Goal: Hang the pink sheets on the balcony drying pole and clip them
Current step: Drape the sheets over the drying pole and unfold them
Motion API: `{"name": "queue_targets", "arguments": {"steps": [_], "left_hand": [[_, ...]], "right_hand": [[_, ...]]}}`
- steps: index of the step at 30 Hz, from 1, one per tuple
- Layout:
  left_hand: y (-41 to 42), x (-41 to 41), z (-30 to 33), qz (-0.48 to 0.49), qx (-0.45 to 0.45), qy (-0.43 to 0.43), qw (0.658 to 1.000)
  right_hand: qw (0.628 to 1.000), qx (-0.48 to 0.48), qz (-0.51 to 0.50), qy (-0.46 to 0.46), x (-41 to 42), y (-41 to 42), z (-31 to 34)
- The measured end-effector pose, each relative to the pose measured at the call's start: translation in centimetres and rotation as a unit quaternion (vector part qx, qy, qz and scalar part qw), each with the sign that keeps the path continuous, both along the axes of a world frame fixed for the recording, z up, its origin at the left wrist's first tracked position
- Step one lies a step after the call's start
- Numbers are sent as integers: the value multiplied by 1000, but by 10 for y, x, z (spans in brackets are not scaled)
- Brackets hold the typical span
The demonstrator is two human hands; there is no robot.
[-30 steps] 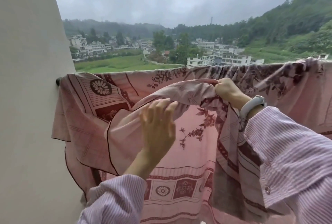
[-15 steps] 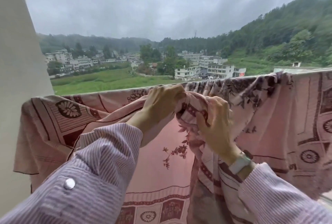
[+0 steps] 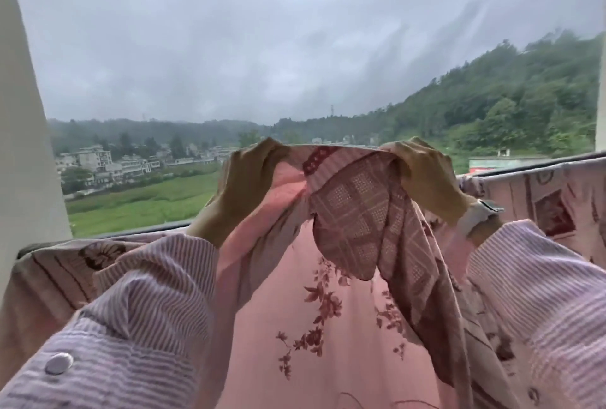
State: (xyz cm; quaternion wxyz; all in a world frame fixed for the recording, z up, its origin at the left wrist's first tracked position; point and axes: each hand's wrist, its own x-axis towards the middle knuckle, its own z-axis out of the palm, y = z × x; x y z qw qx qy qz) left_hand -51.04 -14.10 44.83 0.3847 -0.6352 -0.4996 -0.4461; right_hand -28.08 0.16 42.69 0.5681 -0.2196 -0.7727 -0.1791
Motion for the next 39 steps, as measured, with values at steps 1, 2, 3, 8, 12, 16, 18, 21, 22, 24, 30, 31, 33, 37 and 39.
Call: {"name": "queue_targets", "arguments": {"steps": [1,2,3,8,12,16,18,21,22,24,30,31,33,37,39], "left_hand": [[-5,4,7,-5,20,-4,1000],[-10,9,14,-6,38,-13,999],[-16,16,20,-10,51,-30,998],[-51,56,-25,-139,-116,-41,983],[-82,52,-144,-42,-423,19,905],[-106,25,-211,1,-627,31,779],[-114,13,-223,66,-612,42,787],[-128,-6,-230,154,-544,35,824],[-135,-14,-232,168,-520,25,837],[-149,-31,-236,187,-478,-10,858],[-203,-103,-248,234,-330,-169,899],[-211,-113,-247,249,-301,-199,899],[-224,-133,-244,286,-242,-267,888],[-231,-171,-233,337,-173,-424,823],[-225,-191,-228,356,-133,-440,814]], "right_hand": [[1000,-5,14,7,3,-1,7],[999,-24,39,13,5,-4,14],[996,-59,68,20,8,-8,20],[948,-212,234,-22,26,-51,-21],[800,-455,203,-333,39,-84,-131],[664,-499,74,-551,22,-102,-197],[704,-480,63,-520,3,-110,-204],[762,-427,99,-477,-32,-122,-207],[775,-408,111,-470,-46,-126,-209],[799,-370,135,-455,-73,-135,-212],[853,-296,220,-368,-162,-158,-215],[868,-279,230,-341,-178,-161,-214],[895,-226,252,-291,-209,-168,-208],[935,-76,272,-216,-273,-178,-188],[944,-18,272,-188,-306,-180,-180]]}}
